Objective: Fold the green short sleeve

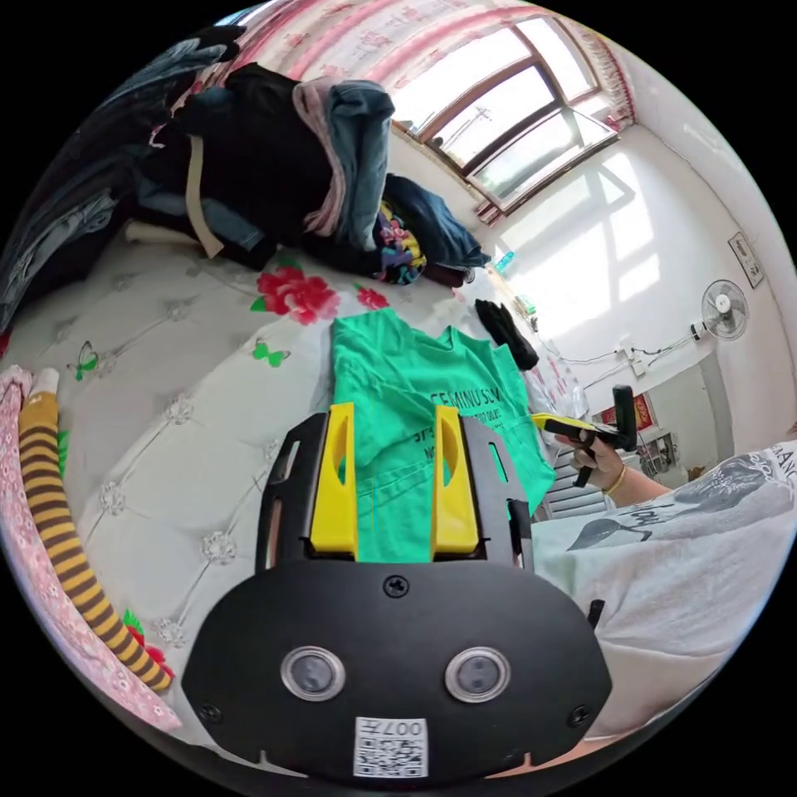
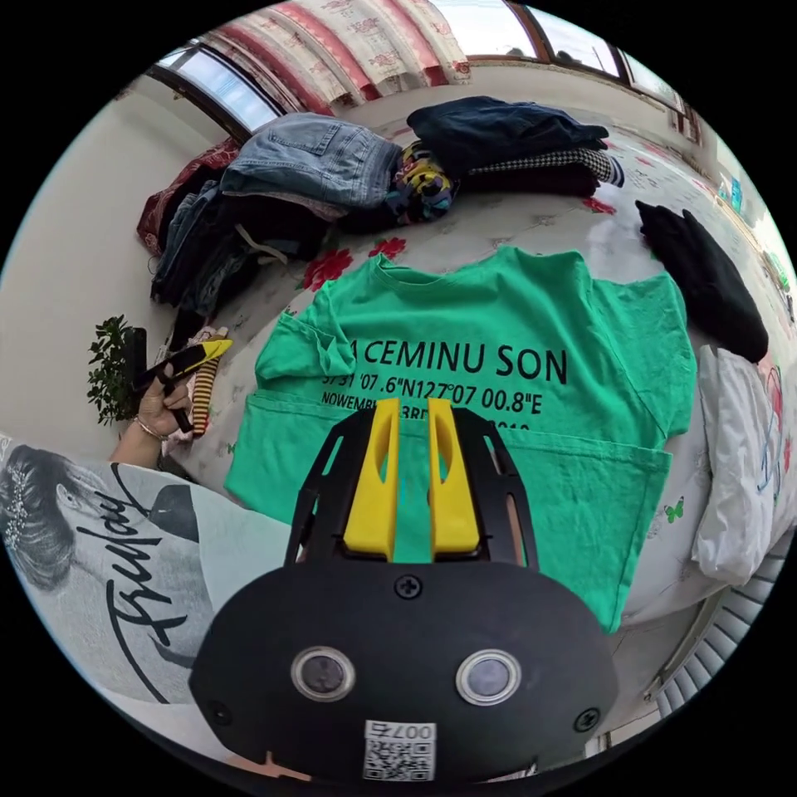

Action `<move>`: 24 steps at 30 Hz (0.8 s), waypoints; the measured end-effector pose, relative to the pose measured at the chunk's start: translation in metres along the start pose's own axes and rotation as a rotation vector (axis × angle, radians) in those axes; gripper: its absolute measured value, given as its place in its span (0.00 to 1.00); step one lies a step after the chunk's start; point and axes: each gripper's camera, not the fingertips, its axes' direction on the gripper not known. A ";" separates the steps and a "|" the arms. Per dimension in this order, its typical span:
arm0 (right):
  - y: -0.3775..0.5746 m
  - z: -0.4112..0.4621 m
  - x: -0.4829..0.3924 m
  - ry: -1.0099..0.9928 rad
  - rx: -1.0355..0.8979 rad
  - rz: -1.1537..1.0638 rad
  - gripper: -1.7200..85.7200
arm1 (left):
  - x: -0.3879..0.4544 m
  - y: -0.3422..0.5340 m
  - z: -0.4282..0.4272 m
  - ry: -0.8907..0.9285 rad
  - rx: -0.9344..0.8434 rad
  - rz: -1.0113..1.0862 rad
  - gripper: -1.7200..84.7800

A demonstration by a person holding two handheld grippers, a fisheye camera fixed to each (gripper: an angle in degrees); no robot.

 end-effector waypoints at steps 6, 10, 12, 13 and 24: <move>-0.055 0.059 -0.039 -0.088 -0.078 -0.148 0.08 | -0.027 -0.015 0.048 0.017 -0.059 0.034 0.18; -0.086 0.113 -0.070 -0.119 -0.192 -0.267 0.08 | -0.035 -0.026 0.114 0.003 -0.184 0.051 0.11; -0.092 0.136 -0.079 -0.092 -0.250 -0.310 0.08 | -0.036 -0.023 0.124 -0.016 -0.191 0.048 0.06; -0.094 0.151 -0.083 -0.065 -0.296 -0.341 0.07 | -0.035 -0.018 0.120 -0.029 -0.166 0.040 0.03; -0.094 0.127 -0.085 0.078 -0.141 -0.582 0.02 | 0.024 0.071 0.080 -0.202 0.034 0.164 0.01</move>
